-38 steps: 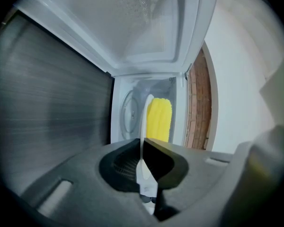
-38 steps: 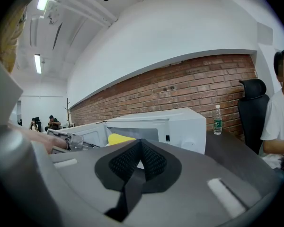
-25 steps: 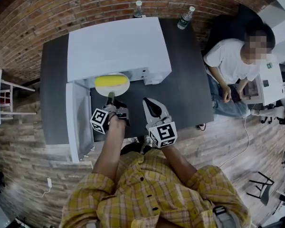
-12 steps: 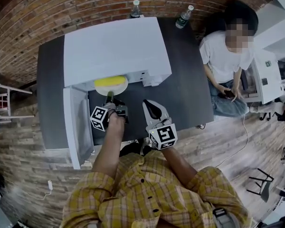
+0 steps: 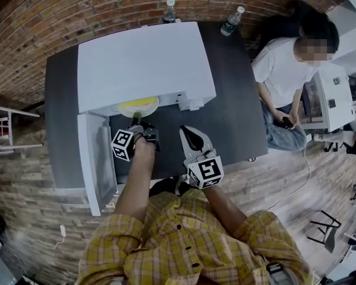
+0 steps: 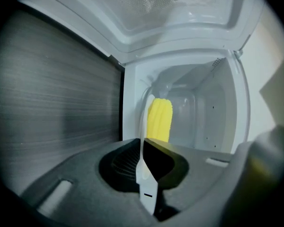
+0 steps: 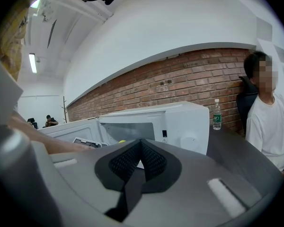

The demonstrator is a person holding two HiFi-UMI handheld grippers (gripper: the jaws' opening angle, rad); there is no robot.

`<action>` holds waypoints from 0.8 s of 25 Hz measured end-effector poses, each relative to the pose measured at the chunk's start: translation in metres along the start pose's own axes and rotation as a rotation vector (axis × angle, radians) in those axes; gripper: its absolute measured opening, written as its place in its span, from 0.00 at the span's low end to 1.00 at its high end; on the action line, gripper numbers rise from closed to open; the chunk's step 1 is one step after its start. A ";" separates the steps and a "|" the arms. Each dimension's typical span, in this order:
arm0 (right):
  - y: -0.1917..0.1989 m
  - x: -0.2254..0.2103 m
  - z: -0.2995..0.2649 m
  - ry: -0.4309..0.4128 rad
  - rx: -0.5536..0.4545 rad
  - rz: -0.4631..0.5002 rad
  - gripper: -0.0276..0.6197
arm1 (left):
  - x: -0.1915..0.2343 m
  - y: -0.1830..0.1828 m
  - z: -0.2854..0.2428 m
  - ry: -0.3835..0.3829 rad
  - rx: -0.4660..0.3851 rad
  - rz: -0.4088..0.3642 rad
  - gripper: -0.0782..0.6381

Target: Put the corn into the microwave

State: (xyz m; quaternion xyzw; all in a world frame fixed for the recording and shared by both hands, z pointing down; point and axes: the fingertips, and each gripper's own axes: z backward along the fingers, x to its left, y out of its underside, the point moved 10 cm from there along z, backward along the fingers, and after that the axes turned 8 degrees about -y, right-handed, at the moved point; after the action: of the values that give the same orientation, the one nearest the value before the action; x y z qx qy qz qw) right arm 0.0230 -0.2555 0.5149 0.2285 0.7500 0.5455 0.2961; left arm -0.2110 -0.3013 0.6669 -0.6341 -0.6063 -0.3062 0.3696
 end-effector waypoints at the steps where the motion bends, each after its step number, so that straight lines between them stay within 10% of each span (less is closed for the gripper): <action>1: -0.001 0.000 0.000 0.001 -0.001 0.000 0.05 | 0.000 0.000 -0.001 -0.003 -0.001 0.002 0.13; 20: 0.000 -0.007 -0.001 -0.014 0.004 -0.018 0.05 | -0.001 0.006 -0.018 -0.059 -0.018 0.164 0.31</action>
State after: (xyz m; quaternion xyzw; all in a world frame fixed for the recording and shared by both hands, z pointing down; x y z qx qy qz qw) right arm 0.0272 -0.2605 0.5164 0.2260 0.7509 0.5400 0.3058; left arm -0.2043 -0.3168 0.6748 -0.6937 -0.5601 -0.2614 0.3698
